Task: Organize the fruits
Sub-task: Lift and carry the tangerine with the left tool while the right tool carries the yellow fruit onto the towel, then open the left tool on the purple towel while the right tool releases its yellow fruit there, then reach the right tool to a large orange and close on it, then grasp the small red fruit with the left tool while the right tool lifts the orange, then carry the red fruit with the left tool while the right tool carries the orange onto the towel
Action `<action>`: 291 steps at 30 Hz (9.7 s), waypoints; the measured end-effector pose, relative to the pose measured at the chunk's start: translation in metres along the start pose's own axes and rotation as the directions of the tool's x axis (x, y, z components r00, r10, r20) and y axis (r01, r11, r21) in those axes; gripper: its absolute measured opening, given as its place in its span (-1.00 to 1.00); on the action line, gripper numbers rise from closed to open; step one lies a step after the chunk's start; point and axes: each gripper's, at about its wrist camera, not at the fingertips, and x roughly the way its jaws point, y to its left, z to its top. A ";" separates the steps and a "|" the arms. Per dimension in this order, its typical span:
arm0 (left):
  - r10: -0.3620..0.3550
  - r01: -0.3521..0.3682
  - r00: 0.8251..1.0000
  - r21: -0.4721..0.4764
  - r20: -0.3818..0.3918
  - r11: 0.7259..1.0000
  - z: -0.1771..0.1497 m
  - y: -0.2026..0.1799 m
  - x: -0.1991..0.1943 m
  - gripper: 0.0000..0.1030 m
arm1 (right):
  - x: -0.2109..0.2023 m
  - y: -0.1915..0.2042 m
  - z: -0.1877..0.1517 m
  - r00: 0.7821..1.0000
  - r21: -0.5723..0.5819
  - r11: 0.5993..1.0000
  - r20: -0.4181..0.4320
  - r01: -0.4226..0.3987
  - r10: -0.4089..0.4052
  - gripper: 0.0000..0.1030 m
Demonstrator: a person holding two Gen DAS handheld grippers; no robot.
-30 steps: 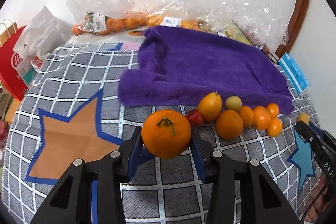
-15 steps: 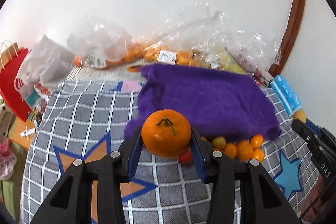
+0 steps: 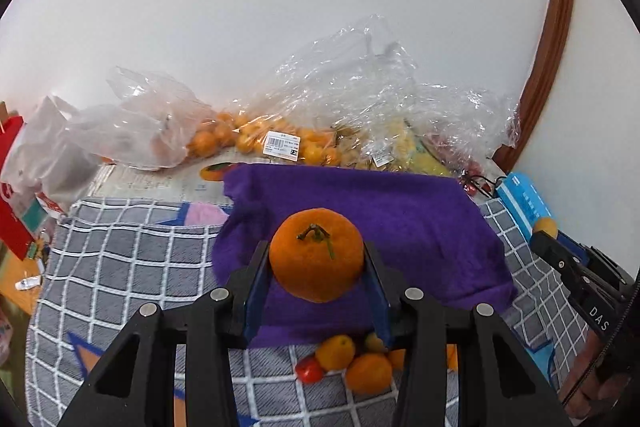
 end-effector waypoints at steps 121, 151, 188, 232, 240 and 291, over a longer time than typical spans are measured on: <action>0.045 -0.045 0.999 -0.035 0.015 0.998 -0.096 0.024 -0.069 0.08 | -0.058 0.014 -0.081 0.993 0.142 0.990 -0.112 -0.026 0.042 0.41; 0.034 -0.038 0.987 -0.017 -0.158 0.999 -0.111 0.044 -0.001 0.08 | 0.043 0.023 -0.112 0.962 0.063 0.998 -0.275 0.018 0.000 -0.14; 0.055 -0.032 0.987 0.149 -0.152 0.988 -0.105 -0.008 0.048 -0.48 | 0.014 0.003 -0.122 0.978 -0.021 1.000 -0.210 0.010 -0.014 -0.30; -0.068 0.068 0.998 0.005 -0.007 0.998 -0.105 0.013 0.012 -0.53 | -0.015 -0.002 -0.116 0.986 0.031 0.997 -0.153 -0.066 0.070 -0.30; -0.054 0.052 0.998 0.047 0.045 0.998 -0.096 0.003 -0.004 -0.53 | -0.041 0.004 -0.075 0.996 -0.003 0.999 -0.081 -0.044 0.044 -0.30; 0.036 -0.038 0.999 -0.078 -0.029 0.996 -0.029 0.051 0.066 -0.53 | 0.074 -0.046 -0.029 0.994 0.007 1.000 -0.111 0.022 -0.021 -0.30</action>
